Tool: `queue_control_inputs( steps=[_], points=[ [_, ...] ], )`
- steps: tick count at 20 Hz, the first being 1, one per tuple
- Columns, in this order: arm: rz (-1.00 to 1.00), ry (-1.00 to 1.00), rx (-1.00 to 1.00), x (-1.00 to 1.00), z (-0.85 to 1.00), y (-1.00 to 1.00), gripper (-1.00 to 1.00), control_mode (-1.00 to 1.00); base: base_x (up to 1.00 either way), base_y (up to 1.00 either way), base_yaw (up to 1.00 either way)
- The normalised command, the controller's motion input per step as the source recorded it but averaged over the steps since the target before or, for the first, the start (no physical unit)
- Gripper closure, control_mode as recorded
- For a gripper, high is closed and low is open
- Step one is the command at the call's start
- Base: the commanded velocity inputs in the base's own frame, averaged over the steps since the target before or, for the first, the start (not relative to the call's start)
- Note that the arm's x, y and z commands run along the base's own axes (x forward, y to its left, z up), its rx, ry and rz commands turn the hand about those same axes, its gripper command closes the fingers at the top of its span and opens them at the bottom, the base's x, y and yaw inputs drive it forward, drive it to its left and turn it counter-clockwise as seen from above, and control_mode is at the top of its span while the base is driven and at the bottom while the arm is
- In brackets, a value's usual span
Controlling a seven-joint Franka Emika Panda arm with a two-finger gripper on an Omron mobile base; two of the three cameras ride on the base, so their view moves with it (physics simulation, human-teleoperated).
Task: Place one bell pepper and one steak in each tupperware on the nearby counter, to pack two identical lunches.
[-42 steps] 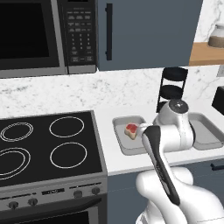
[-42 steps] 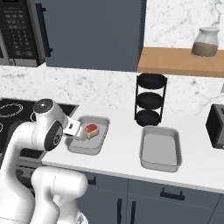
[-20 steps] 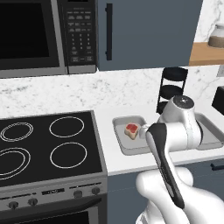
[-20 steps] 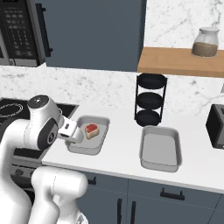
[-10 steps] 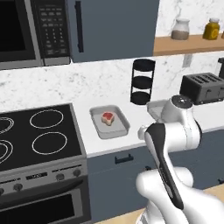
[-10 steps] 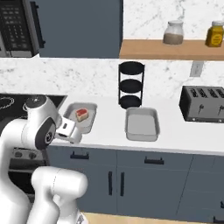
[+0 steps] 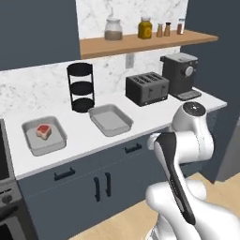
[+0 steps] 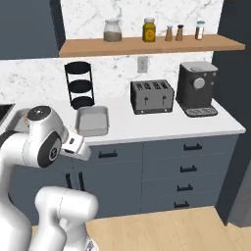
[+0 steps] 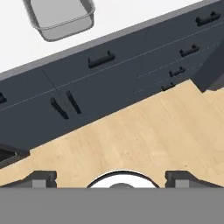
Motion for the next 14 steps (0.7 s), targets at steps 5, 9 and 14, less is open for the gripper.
queue_control_inputs(
  steps=[5,9,14],
  points=[
    [0.0,0.0,0.0,0.0,0.0,0.0,-1.0,1.0,0.09,-1.0,-0.05],
    [0.0,0.0,0.0,0.0,0.0,0.0,-1.0,1.0,0.54,-1.0,0.0],
    [0.0,0.0,0.0,0.0,0.0,0.0,-1.0,1.0,0.68,-1.0,0.07]
  ],
)
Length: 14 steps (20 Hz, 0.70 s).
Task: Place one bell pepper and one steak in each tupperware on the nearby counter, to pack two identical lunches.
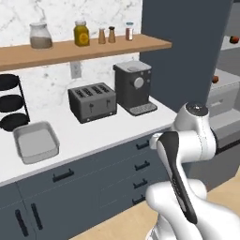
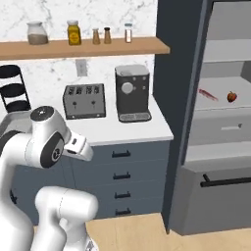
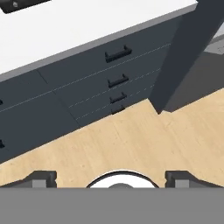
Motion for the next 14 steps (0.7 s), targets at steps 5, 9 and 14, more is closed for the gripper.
queue_control_inputs(
  steps=[5,9,14],
  points=[
    [0.0,0.0,0.0,0.0,0.0,0.0,-1.0,1.0,0.64,-0.98,0.24],
    [0.0,0.0,0.0,0.0,0.0,0.0,-1.0,1.0,0.36,-1.0,0.29],
    [0.0,0.0,0.0,0.0,0.0,0.0,-1.0,1.0,0.09,-1.0,0.23]
  ],
)
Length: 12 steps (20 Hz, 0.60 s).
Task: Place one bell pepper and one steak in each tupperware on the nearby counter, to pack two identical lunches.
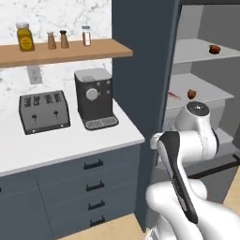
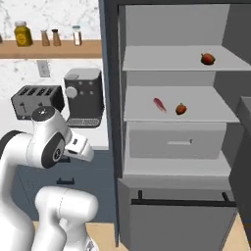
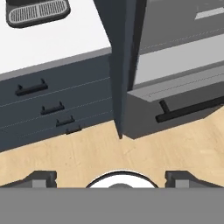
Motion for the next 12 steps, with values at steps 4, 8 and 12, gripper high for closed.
queue_control_inputs(
  steps=[4,8,12],
  points=[
    [0.0,0.0,0.0,0.0,0.0,0.0,-1.0,1.0,0.28,-0.97,-0.01],
    [0.0,0.0,0.0,0.0,0.0,0.0,-1.0,1.0,0.33,-0.49,-0.2],
    [0.0,0.0,0.0,0.0,0.0,0.0,-1.0,1.0,0.47,-0.29,-0.15]
  ],
)
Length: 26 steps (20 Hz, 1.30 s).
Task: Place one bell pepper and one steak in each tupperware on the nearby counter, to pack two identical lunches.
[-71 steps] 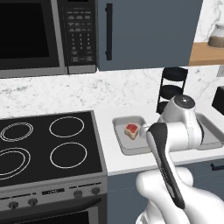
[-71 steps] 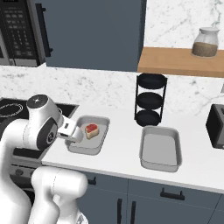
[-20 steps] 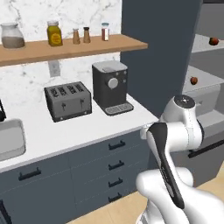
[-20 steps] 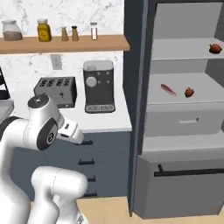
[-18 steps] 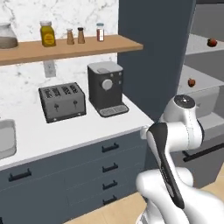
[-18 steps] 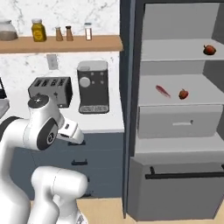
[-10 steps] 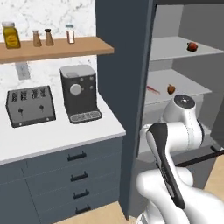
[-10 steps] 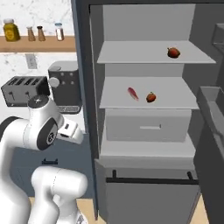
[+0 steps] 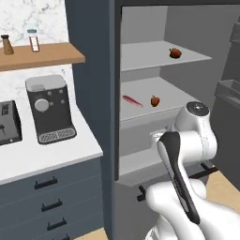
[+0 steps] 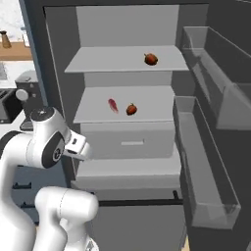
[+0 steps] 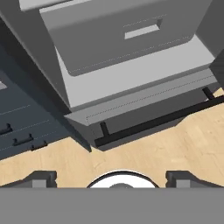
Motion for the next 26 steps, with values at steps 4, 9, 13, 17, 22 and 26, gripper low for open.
queue_control_inputs(
  steps=[4,9,13,17,22,26],
  points=[
    [0.0,0.0,0.0,0.0,0.0,0.0,-1.0,1.0,0.55,-0.39,-0.08],
    [0.0,0.0,0.0,0.0,0.0,0.0,-1.0,1.0,0.34,-0.5,0.0],
    [0.0,0.0,0.0,0.0,0.0,0.0,-1.0,1.0,0.23,-0.21,-0.01],
    [0.0,0.0,0.0,0.0,0.0,0.0,-1.0,1.0,0.07,0.07,-0.05],
    [0.0,0.0,0.0,0.0,0.0,0.0,-1.0,1.0,0.4,0.0,-0.01],
    [0.0,0.0,0.0,0.0,0.0,0.0,-1.0,1.0,0.49,0.0,0.0]
  ],
)
